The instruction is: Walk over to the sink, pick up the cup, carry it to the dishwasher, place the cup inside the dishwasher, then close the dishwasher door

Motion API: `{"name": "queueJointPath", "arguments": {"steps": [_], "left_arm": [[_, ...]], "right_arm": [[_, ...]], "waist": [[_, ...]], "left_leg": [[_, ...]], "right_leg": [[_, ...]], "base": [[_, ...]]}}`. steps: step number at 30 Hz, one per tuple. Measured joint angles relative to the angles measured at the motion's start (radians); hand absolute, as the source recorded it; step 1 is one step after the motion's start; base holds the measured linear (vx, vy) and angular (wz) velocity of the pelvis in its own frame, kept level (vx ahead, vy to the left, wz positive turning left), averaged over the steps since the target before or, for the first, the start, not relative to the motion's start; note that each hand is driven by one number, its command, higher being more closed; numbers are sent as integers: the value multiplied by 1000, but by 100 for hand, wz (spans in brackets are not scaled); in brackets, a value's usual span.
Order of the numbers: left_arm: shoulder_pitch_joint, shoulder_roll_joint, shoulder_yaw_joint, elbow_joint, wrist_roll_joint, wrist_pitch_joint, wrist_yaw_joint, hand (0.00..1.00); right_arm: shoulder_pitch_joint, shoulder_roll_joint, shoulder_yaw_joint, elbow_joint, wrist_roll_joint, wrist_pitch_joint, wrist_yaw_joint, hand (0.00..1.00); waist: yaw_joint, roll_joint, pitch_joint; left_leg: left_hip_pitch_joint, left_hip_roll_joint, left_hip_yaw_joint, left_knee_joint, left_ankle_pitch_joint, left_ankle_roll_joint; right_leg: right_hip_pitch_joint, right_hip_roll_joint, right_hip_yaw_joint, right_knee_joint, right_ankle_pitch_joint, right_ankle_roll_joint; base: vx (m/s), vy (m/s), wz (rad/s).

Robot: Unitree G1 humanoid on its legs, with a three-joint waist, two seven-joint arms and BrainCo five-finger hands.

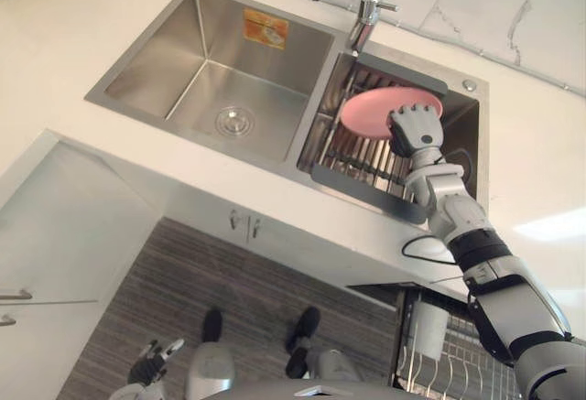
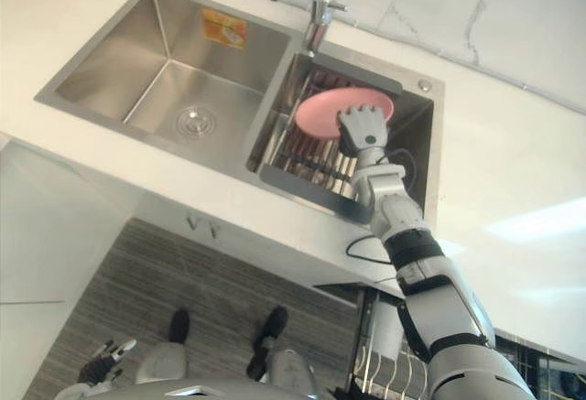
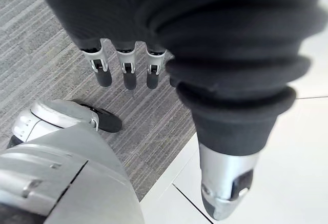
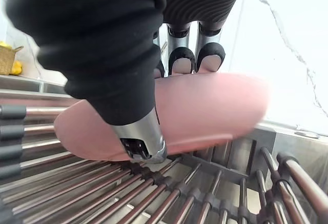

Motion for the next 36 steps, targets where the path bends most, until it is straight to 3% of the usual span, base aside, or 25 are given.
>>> {"name": "queueJointPath", "arguments": {"steps": [9,13,18,21,22,28,36], "left_arm": [[1,-5,-1,-2,-1,-10,0,0],[10,-5,-3,-4,-2,-10,0,0],[28,-5,-23,-6,-4,-10,-1,0],[28,-6,-40,-6,-18,-10,-1,0],[28,-6,-42,-7,-19,-10,-2,0],[28,-5,-43,-8,-20,-8,-3,0],[28,-5,-44,-7,-20,-7,-1,0]], "right_arm": [[0,-30,-35,-54,39,-10,-67,100],[0,-33,-44,-66,70,-45,-23,100],[4,-45,-44,-95,114,-57,-19,100],[5,-60,-44,-96,139,-66,41,100],[8,-63,-44,-95,148,-65,65,0],[38,-71,-44,-90,156,-64,161,0],[36,-70,-41,-49,154,-60,174,0]], "waist": [[-1,5,3],[-3,5,3],[-5,8,4],[-4,11,3],[-5,12,3],[-4,16,2],[4,17,1]], "left_leg": [[1,0,0,0,0,0],[6,0,1,0,0,0],[8,0,1,2,0,0],[9,0,1,3,0,0],[9,1,1,3,0,0],[10,1,2,4,0,0],[9,0,1,5,0,0]], "right_leg": [[1,0,0,0,0,0],[6,0,1,0,0,0],[9,0,1,0,0,0],[11,0,1,0,0,0],[11,0,1,0,0,0],[11,0,1,0,1,-1],[11,0,1,0,2,-3]], "base": [[0,0,0],[0,0,0],[0,0,0],[0,0,0],[0,0,0],[0,0,0],[0,0,0]]}}
